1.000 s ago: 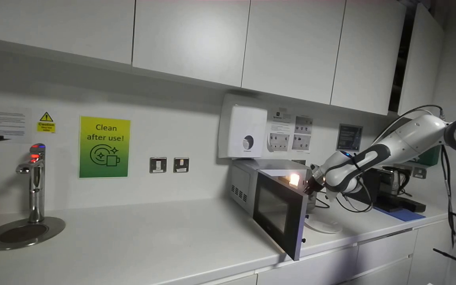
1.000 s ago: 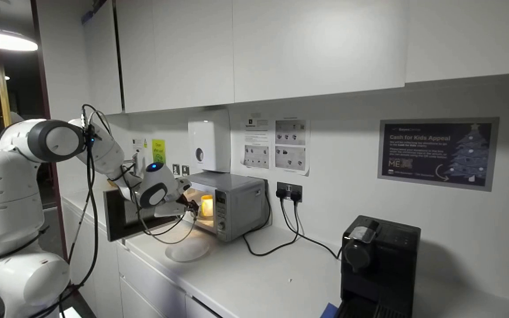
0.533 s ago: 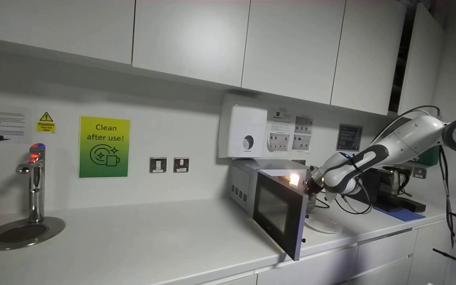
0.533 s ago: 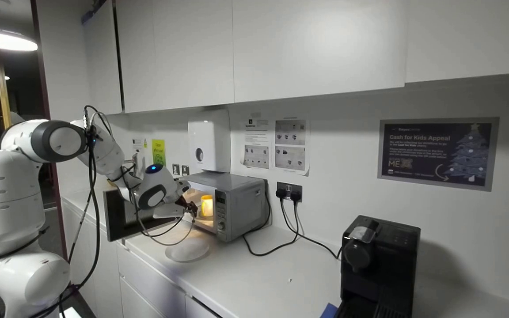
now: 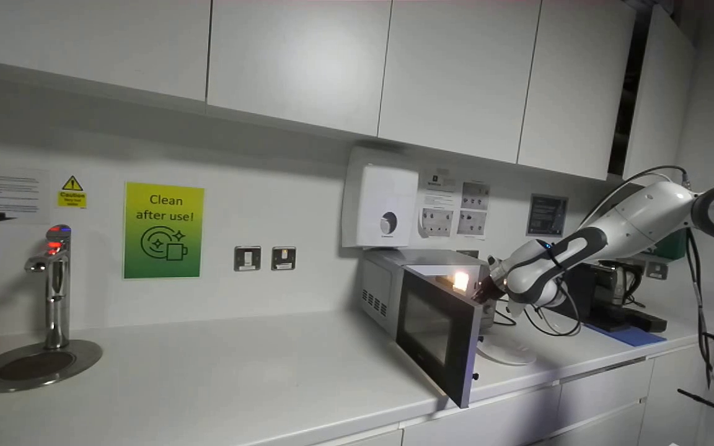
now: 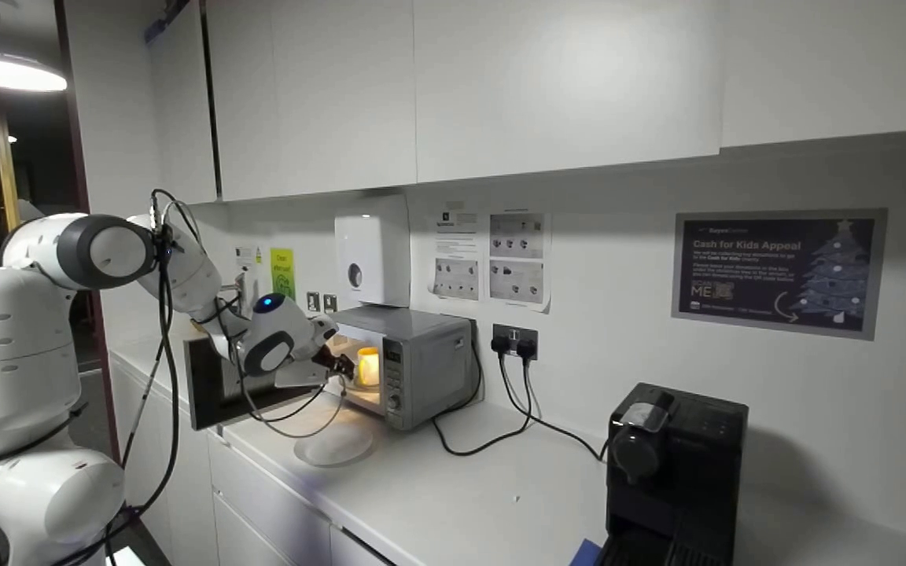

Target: Remove the mug from the microwave and put it on the right side of the counter.

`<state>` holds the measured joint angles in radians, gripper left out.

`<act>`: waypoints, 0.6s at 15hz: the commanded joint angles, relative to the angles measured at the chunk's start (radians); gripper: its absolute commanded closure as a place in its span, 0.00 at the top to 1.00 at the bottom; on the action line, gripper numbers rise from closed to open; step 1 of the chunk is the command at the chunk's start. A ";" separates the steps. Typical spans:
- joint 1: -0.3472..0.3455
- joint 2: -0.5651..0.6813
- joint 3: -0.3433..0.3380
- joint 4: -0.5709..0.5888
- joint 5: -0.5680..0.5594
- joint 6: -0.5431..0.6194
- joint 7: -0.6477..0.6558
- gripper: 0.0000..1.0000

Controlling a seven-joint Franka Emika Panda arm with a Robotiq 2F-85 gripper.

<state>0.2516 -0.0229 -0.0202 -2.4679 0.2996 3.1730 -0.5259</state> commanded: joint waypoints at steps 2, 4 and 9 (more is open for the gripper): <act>0.030 0.022 0.016 -0.002 0.076 0.139 -0.004 1.00; 0.039 0.035 0.024 0.003 0.072 0.162 0.011 1.00; -0.015 0.088 0.045 0.005 -0.101 0.258 0.169 1.00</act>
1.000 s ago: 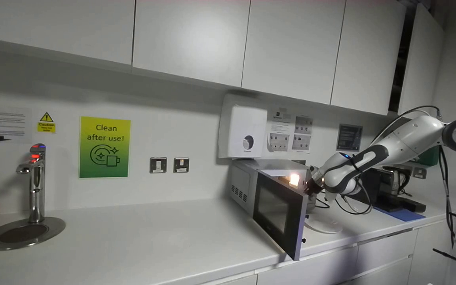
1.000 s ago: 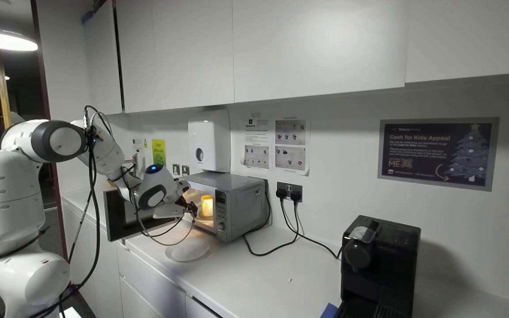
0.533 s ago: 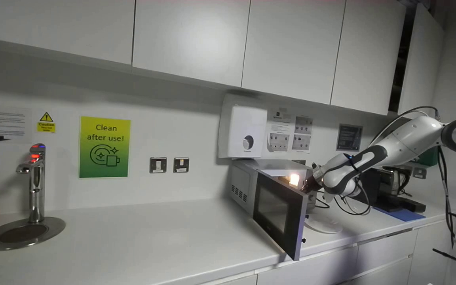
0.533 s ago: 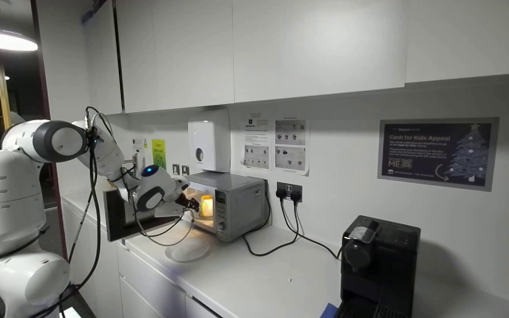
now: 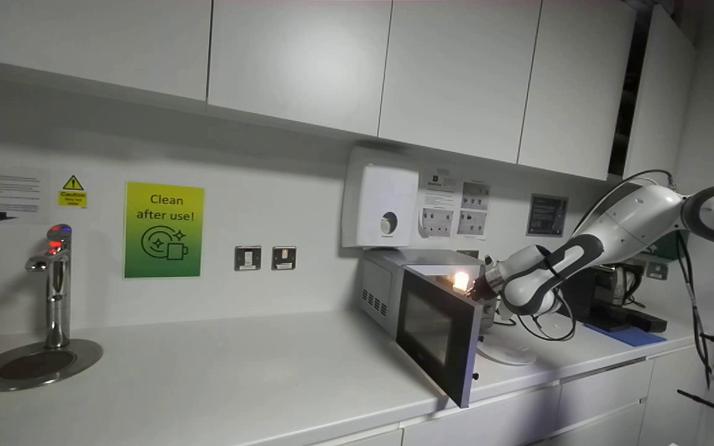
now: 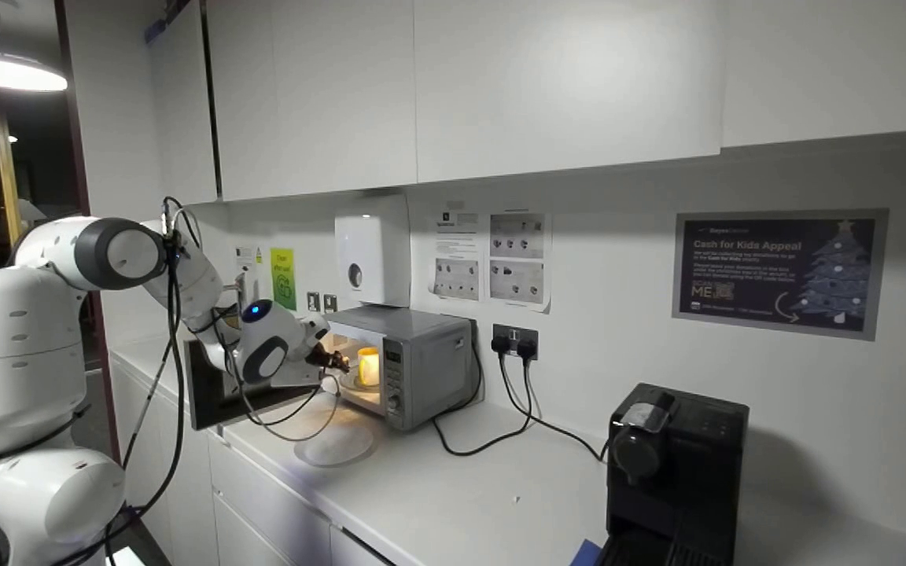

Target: Remove the mug from the microwave and put it on the right side of the counter.

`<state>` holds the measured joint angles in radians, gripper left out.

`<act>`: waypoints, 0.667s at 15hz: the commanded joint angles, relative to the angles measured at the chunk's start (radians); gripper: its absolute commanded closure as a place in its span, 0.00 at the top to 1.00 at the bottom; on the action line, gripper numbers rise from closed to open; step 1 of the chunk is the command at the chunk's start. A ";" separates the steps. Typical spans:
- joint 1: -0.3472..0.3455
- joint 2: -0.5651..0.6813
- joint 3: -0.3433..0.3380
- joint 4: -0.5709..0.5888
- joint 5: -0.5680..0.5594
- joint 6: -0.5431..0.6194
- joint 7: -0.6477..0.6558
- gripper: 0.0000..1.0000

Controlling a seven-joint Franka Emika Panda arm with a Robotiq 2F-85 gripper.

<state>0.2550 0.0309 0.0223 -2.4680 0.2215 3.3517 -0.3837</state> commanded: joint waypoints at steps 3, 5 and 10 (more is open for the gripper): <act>-0.041 0.070 0.004 0.010 -0.048 0.127 0.048 1.00; -0.059 0.096 0.002 0.021 -0.067 0.151 0.056 1.00; -0.106 0.128 0.014 0.128 -0.130 0.105 0.077 1.00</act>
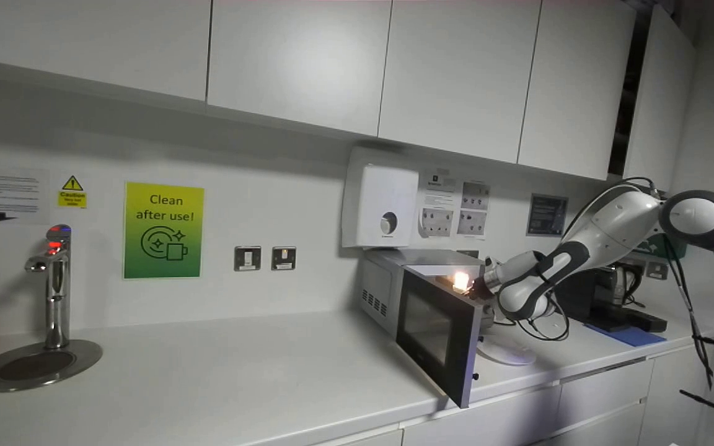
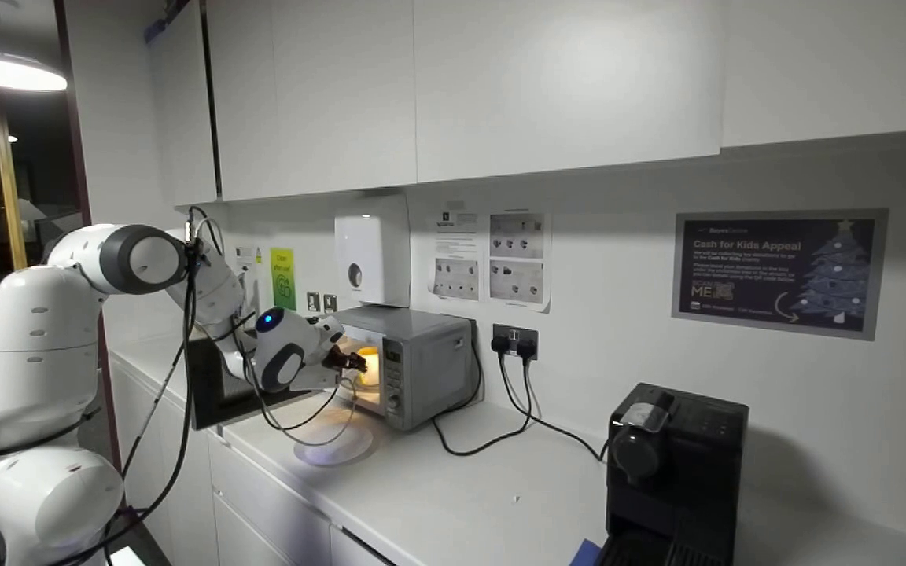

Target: Remove the mug from the microwave and put it on the right side of the counter.

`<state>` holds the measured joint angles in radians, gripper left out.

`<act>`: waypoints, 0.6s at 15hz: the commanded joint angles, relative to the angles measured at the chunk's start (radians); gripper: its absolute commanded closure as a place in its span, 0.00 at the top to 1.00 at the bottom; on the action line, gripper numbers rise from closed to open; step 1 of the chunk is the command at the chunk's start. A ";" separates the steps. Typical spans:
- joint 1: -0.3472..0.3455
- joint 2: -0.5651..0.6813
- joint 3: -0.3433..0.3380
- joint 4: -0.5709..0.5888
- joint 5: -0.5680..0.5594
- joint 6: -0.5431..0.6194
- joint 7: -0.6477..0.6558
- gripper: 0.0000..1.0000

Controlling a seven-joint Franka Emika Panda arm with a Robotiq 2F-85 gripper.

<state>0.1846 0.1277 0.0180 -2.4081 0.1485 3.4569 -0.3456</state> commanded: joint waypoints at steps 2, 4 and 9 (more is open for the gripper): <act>-0.039 0.051 0.015 0.102 -0.113 -0.002 0.086 1.00; -0.040 0.074 0.025 0.124 -0.146 -0.003 0.124 1.00; -0.043 0.116 0.032 0.155 -0.185 -0.005 0.175 1.00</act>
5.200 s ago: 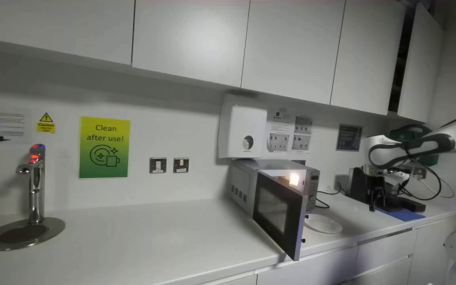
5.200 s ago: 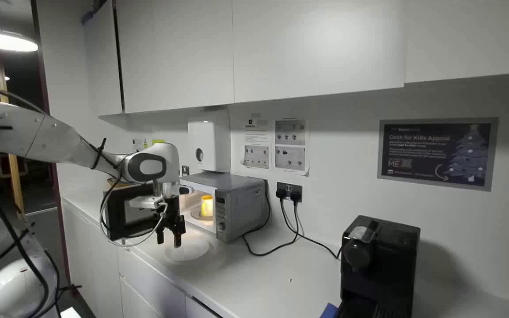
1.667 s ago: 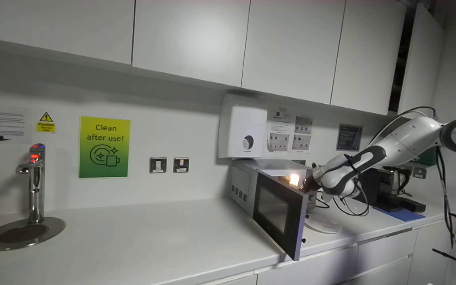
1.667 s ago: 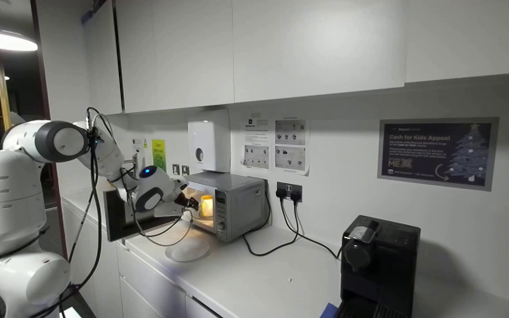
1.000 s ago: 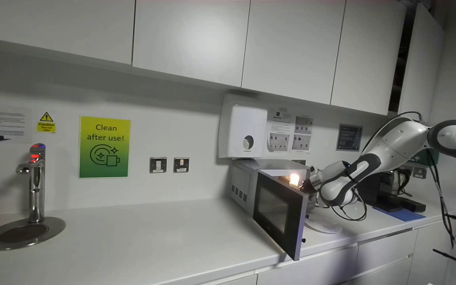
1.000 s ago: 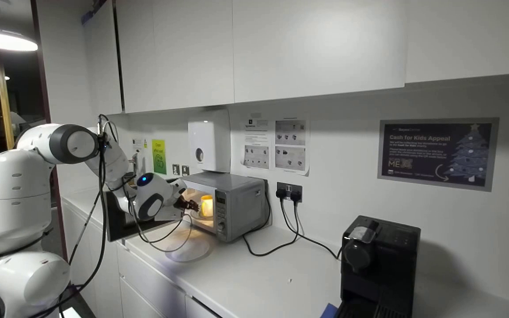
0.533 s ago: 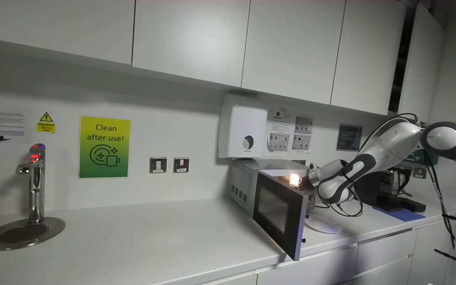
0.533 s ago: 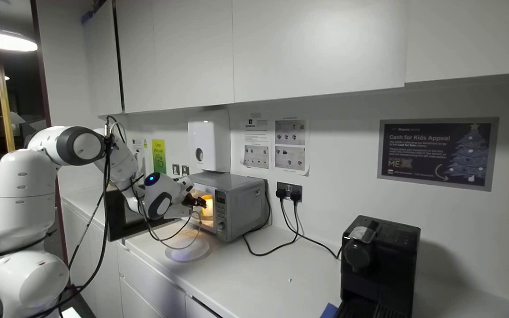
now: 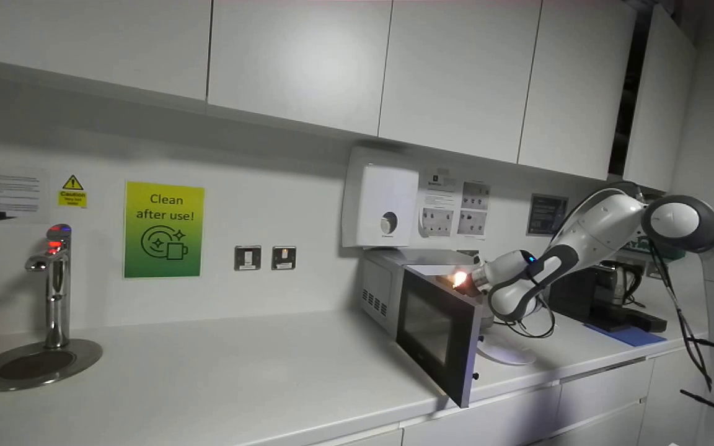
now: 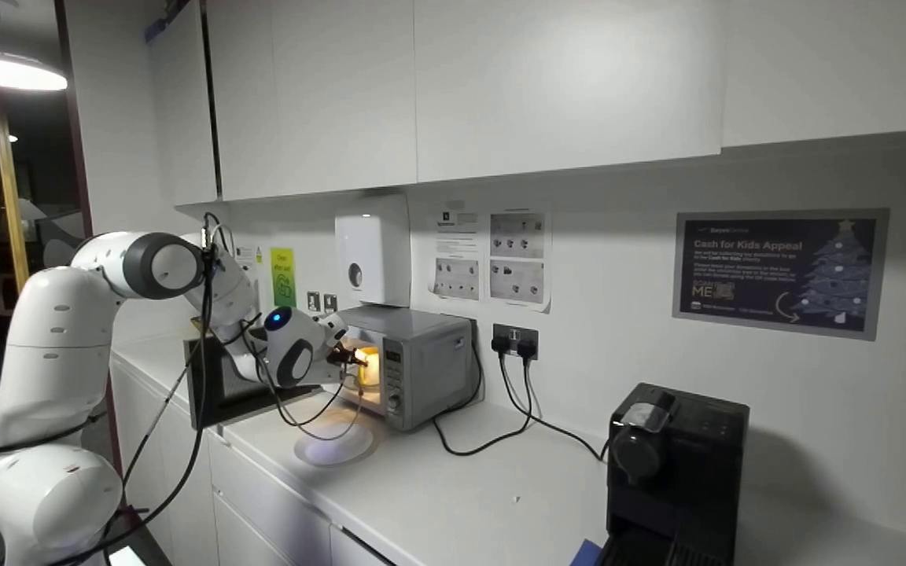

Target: Remove the mug from the microwave and put it on the right side of the counter.

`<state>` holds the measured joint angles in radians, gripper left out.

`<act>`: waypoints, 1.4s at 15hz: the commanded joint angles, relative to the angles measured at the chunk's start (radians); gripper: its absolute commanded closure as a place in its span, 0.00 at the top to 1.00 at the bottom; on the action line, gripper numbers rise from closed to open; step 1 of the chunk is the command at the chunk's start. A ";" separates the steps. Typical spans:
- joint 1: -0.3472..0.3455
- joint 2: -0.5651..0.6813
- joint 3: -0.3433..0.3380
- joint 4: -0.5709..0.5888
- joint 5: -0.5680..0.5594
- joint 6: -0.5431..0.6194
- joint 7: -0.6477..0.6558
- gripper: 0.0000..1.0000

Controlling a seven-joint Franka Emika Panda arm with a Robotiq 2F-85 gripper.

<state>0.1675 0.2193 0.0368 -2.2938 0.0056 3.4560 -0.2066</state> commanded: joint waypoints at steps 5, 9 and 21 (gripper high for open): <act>-0.035 0.046 0.010 0.087 -0.026 -0.004 0.063 1.00; -0.062 0.057 0.046 0.101 -0.022 0.000 0.124 1.00; -0.124 0.082 0.101 0.120 -0.026 0.000 0.186 0.71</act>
<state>0.0781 0.2851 0.1133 -2.2112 0.0027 3.4560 -0.0415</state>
